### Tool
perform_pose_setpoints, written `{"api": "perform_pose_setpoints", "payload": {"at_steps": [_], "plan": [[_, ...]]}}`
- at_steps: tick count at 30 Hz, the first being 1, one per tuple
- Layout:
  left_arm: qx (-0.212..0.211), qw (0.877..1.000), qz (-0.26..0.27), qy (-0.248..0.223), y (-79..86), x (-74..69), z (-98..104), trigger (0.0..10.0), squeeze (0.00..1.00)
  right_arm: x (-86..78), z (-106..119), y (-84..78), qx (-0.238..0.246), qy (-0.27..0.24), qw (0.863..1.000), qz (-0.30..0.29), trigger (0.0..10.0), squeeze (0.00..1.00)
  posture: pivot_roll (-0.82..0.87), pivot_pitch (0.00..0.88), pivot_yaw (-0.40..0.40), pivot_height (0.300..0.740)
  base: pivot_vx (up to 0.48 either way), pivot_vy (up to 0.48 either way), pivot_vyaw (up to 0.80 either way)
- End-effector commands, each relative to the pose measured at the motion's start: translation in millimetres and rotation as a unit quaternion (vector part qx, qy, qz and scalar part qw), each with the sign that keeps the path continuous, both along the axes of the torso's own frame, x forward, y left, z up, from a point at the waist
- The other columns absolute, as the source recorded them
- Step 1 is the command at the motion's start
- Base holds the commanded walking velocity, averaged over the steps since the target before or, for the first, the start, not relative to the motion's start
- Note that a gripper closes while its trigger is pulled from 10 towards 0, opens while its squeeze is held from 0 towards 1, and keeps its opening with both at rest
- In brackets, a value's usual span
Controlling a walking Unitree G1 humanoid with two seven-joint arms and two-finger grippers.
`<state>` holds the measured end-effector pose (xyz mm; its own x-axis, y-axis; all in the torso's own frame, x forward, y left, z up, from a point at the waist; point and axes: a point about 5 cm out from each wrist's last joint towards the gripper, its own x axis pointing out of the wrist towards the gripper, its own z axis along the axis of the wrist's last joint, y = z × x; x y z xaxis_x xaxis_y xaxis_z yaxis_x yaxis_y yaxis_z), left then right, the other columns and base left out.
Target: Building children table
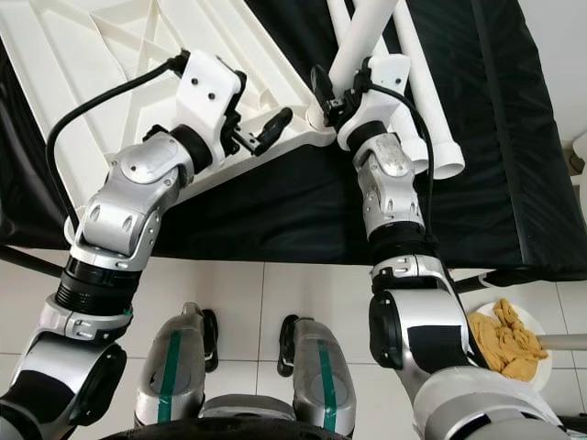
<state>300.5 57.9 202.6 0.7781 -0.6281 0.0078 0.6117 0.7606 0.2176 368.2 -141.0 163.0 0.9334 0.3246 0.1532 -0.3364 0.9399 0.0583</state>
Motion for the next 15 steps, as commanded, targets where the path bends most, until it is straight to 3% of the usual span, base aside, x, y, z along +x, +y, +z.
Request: {"api": "perform_pose_setpoints", "payload": {"at_steps": [1, 15], "plan": [[-0.002, 1.000, 0.018, 0.000, 1.5, -0.4, 0.5, 10.0, 0.00, -1.7, -26.7, -1.0, -0.020, 0.075, 0.997, 0.000, 10.0, 0.00, 0.11, 0.101, -0.034, 0.740, 0.000, 0.000, 0.00], [-0.002, 1.000, 0.021, -0.003, 2.0, 0.8, 2.5, 10.0, 0.00, 8.9, -19.6, 7.6, -0.071, 0.106, 0.991, 0.042, 10.0, 0.00, 0.11, 0.098, -0.034, 0.740, 0.000, 0.000, 0.00]]}}
